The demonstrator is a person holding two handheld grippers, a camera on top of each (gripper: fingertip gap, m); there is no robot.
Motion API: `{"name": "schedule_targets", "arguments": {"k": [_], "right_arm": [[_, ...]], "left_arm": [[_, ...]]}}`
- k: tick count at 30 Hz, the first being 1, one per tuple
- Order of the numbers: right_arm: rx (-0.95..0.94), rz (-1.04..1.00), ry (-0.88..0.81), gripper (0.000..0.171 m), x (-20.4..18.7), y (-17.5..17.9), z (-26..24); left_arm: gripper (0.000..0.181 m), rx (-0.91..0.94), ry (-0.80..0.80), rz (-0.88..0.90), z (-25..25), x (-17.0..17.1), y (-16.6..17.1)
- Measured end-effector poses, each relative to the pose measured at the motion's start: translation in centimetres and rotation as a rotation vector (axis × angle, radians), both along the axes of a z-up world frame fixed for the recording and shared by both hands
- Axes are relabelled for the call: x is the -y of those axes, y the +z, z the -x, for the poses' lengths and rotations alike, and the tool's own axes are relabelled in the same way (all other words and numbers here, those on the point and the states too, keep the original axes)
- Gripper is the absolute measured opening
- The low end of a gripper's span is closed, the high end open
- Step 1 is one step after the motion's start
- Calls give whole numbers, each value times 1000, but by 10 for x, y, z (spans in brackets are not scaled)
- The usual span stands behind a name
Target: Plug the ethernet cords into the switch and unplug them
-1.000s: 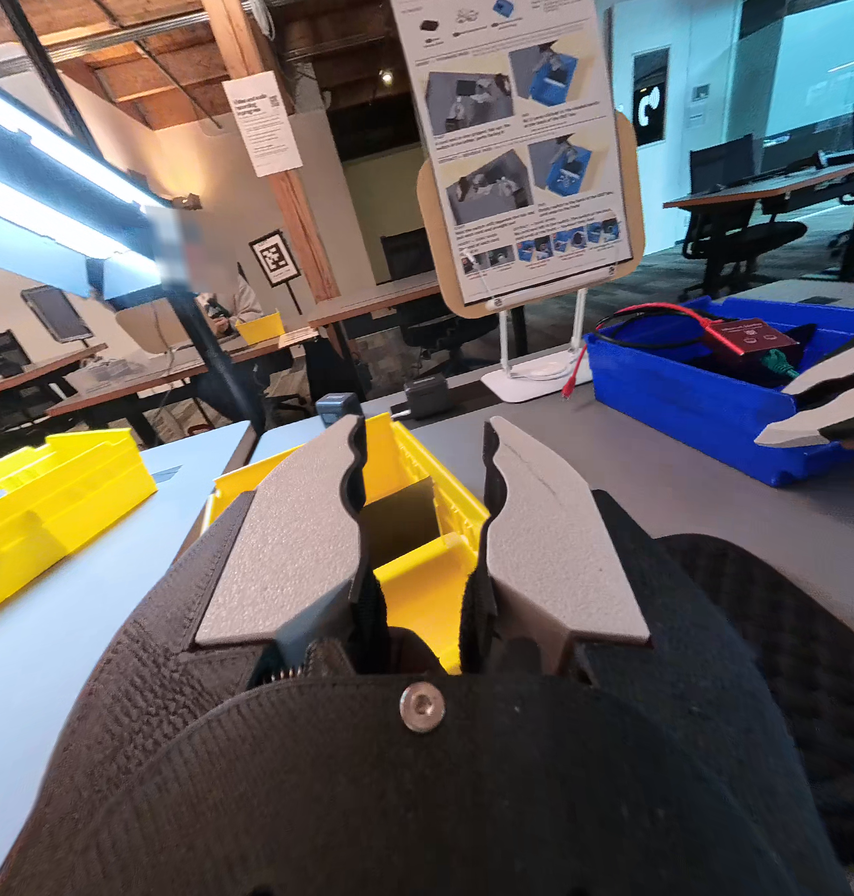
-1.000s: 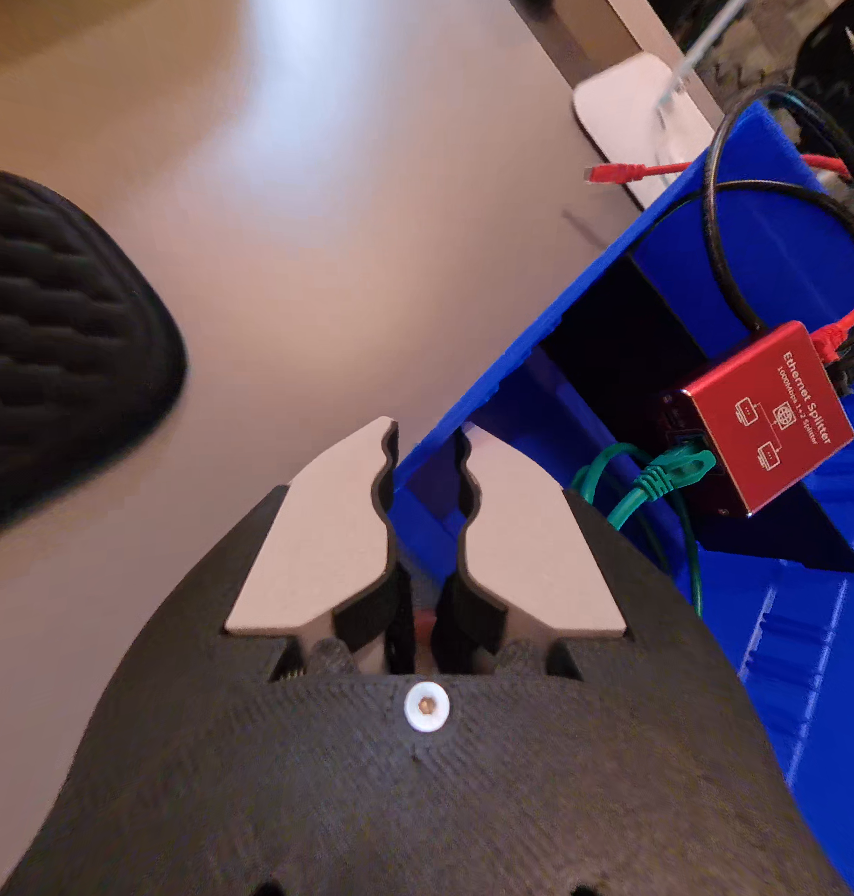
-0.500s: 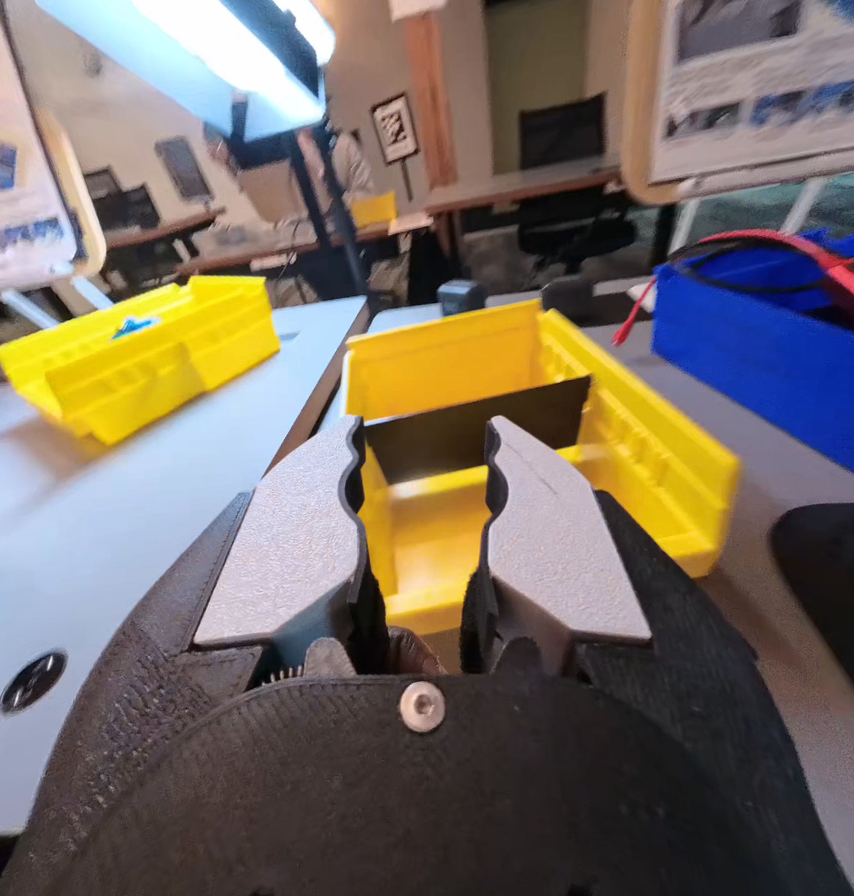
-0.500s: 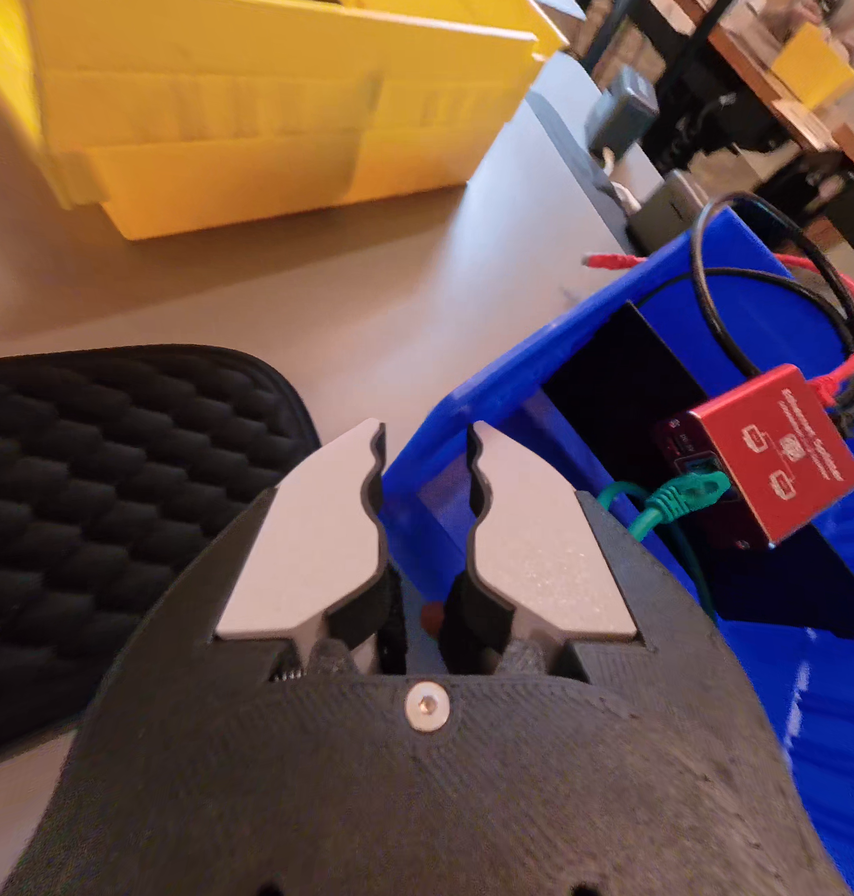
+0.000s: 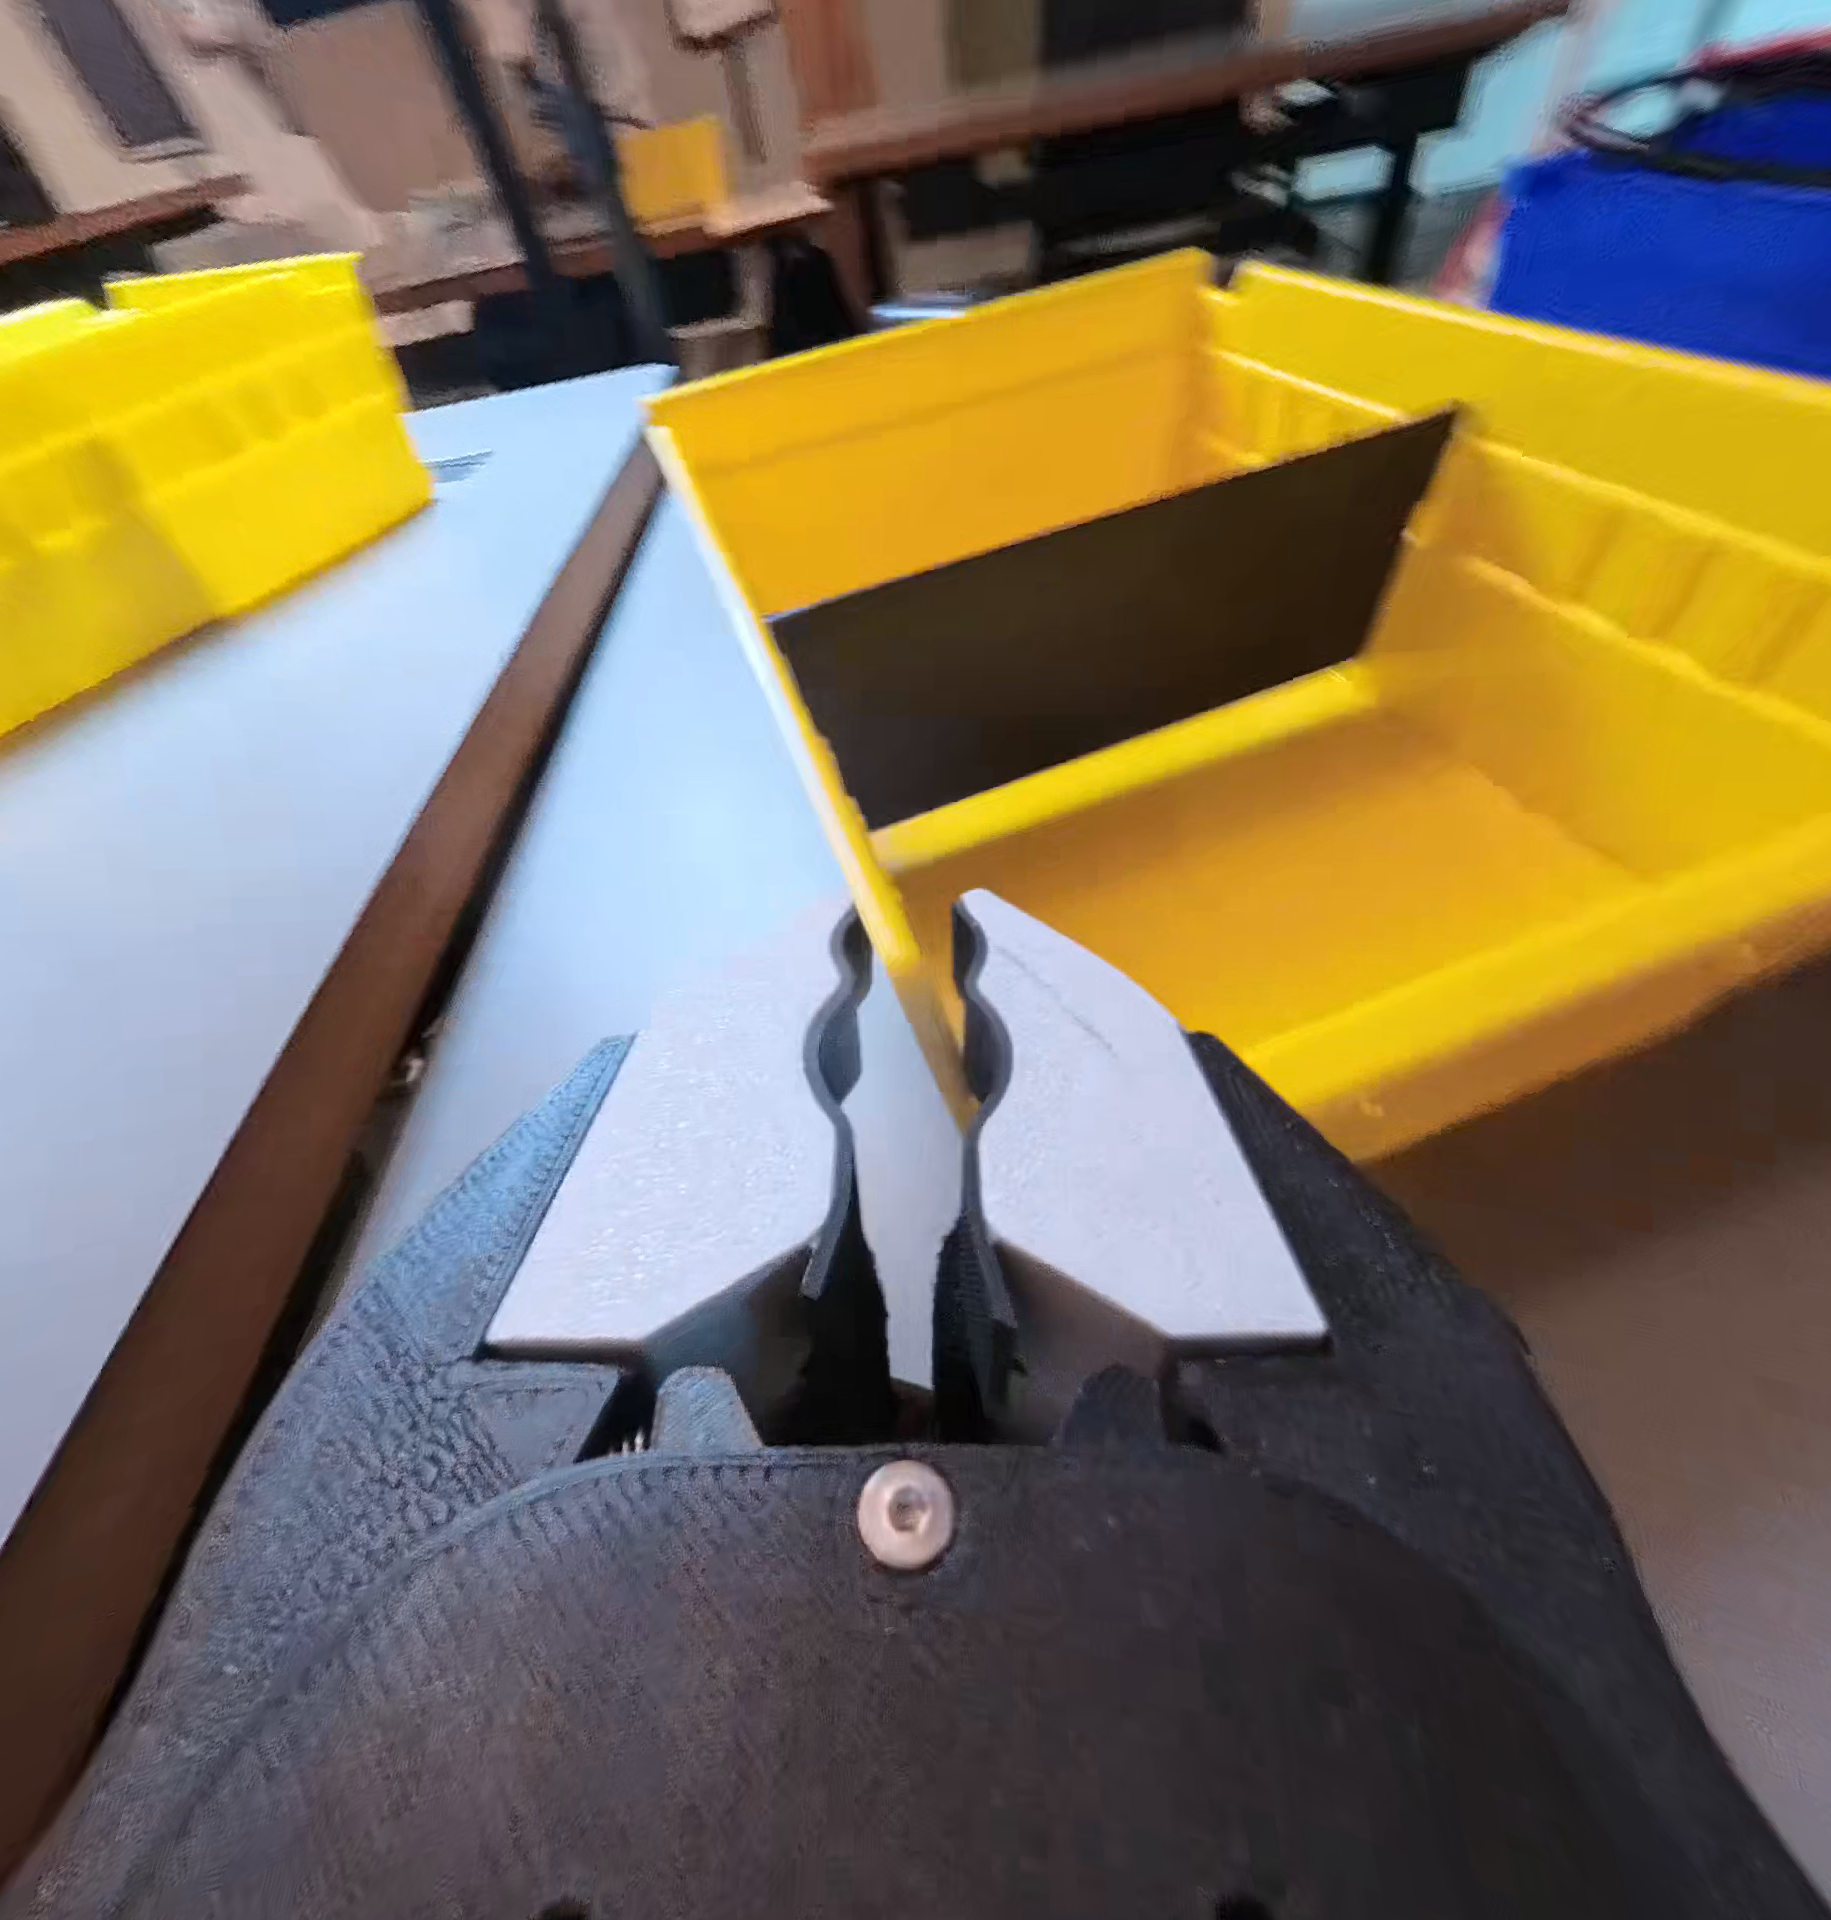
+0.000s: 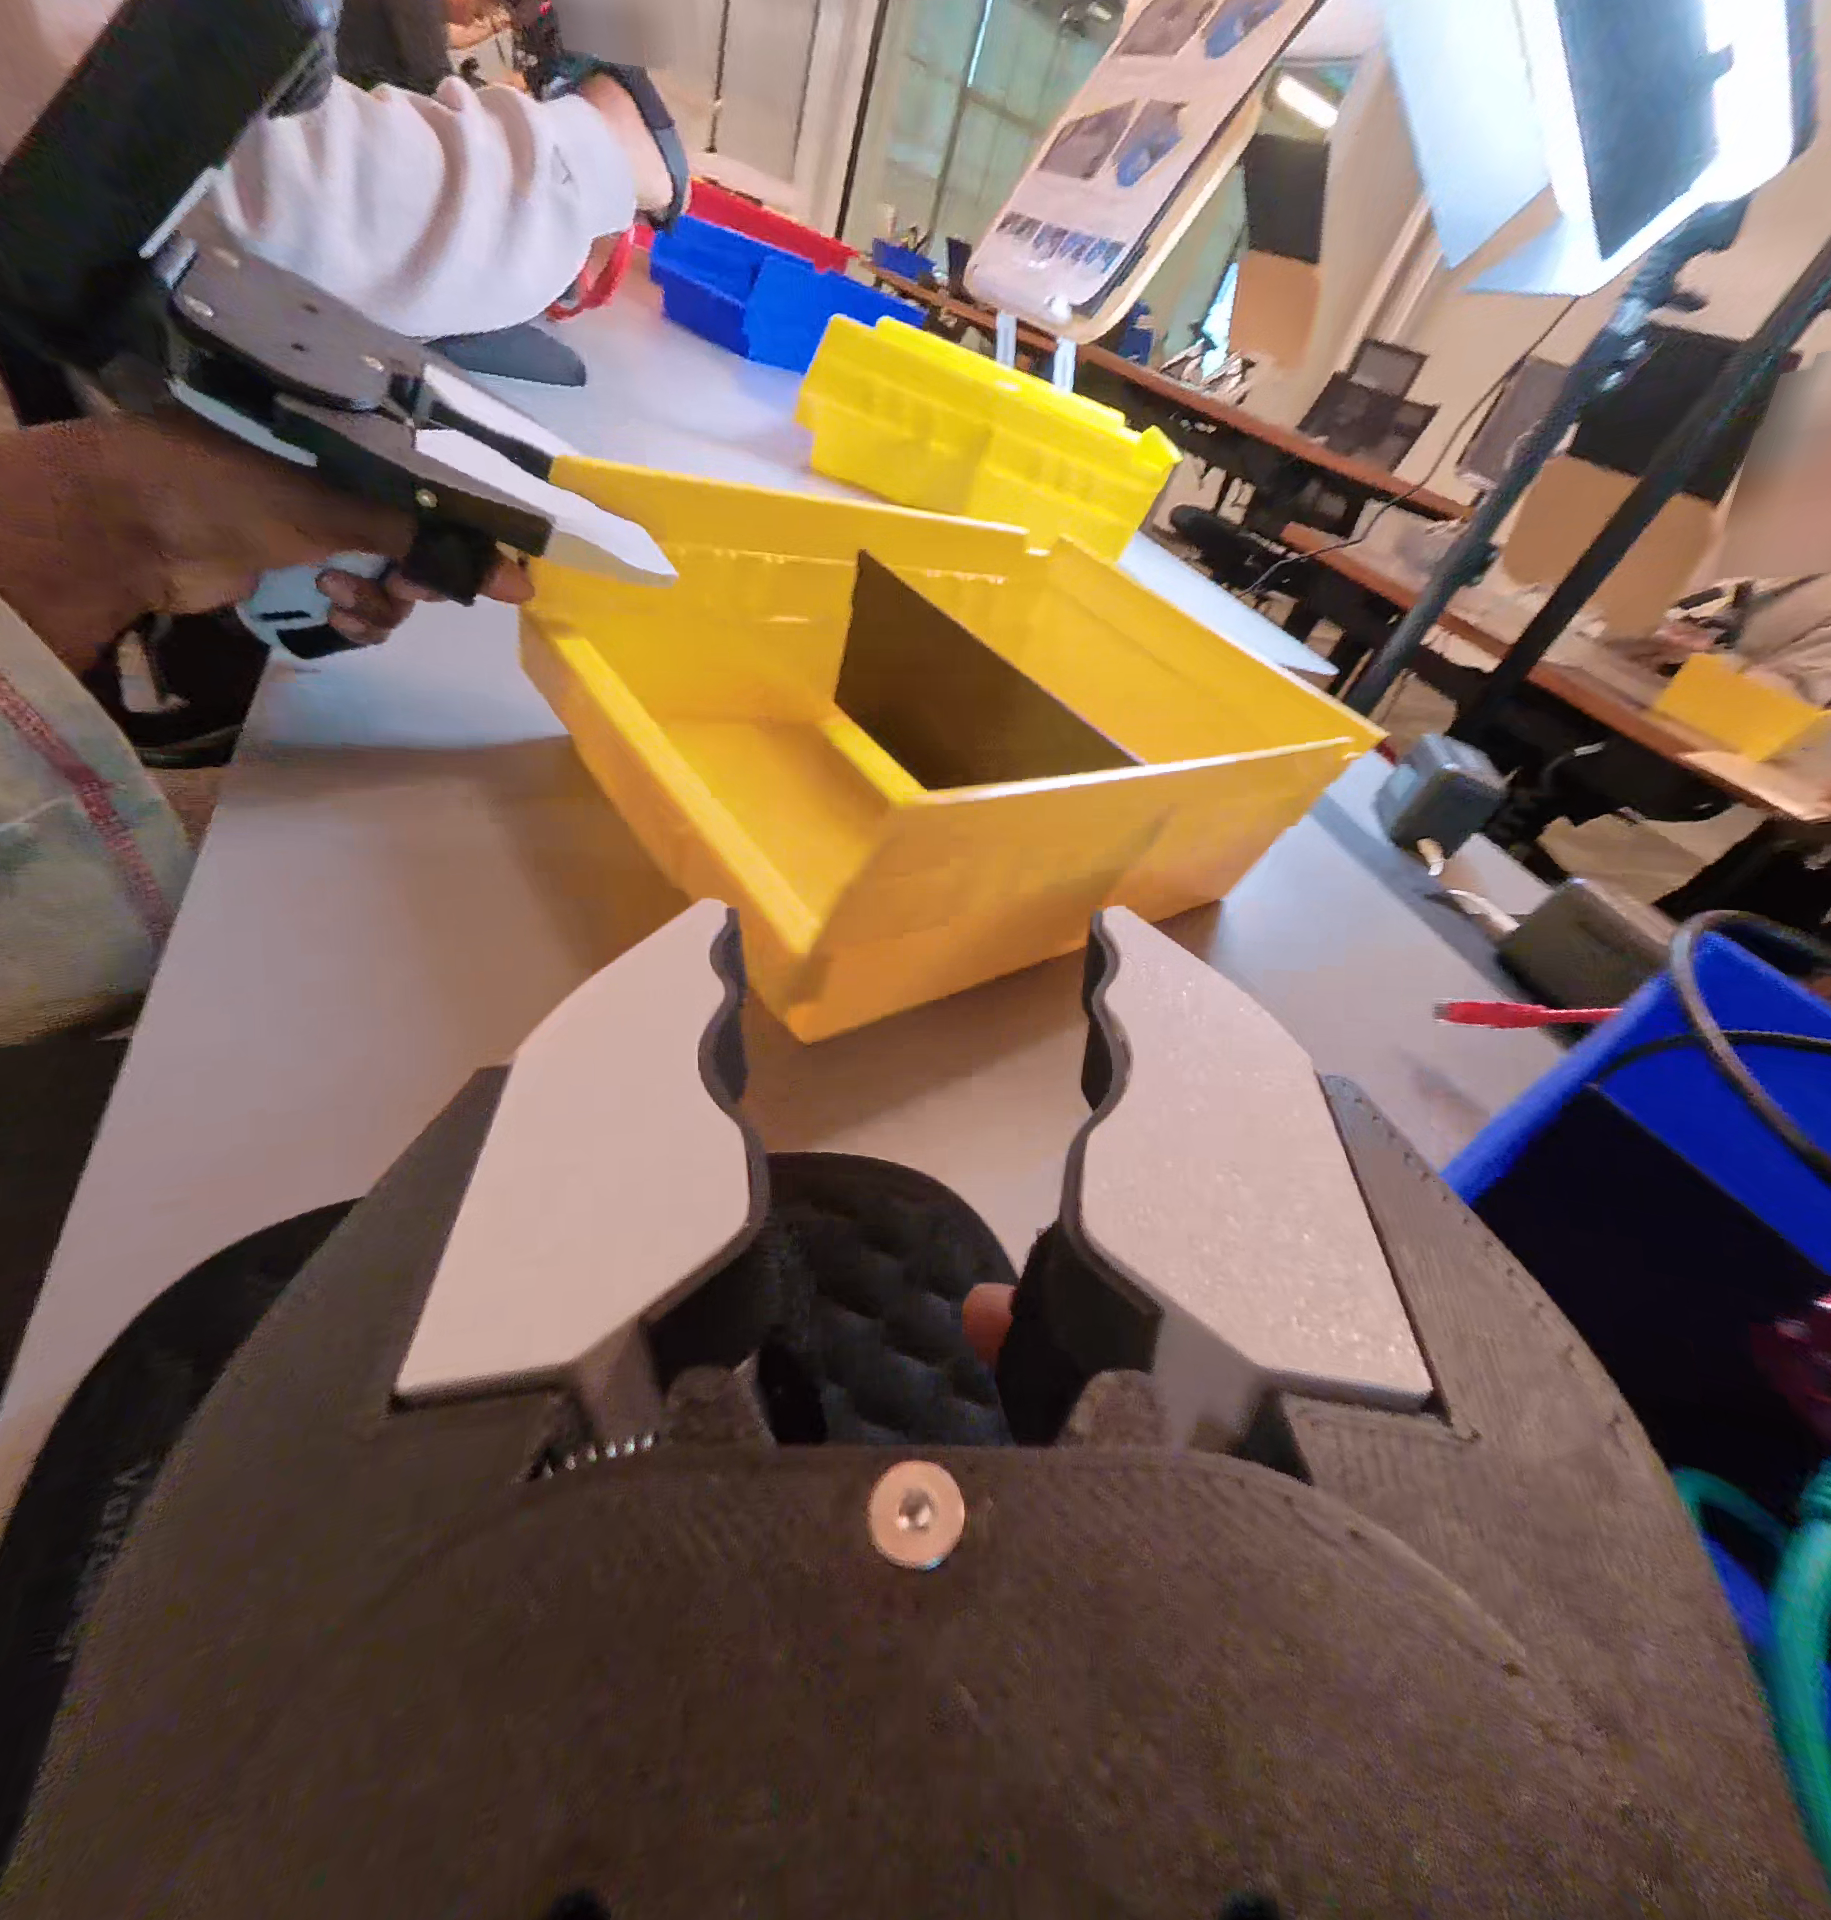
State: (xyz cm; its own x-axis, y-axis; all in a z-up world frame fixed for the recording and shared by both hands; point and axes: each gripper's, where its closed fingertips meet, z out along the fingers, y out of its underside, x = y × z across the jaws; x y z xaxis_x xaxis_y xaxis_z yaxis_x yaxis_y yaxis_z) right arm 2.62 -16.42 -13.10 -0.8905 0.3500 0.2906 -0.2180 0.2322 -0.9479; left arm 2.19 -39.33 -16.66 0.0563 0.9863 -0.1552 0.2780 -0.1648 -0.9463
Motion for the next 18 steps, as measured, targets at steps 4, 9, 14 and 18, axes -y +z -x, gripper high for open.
{"name": "schedule_targets", "arguments": {"k": [4, 9, 14, 18], "right_arm": [[96, -30, -38, 65, 7, -12, 7], [244, -49, -68, 49, 22, -18, 22], [222, -119, -49, 26, 38, -29, 22], [22, -165, -95, 21, 30, -25, 22]], "left_arm": [[26, 55, -43, -54, -3, -12, 2], [23, -24, -11, -181, 10, -12, 4], [11, 7, 85, 2, 12, -10, 10], [8, -138, 107, 25, 8, -22, 48]]}}
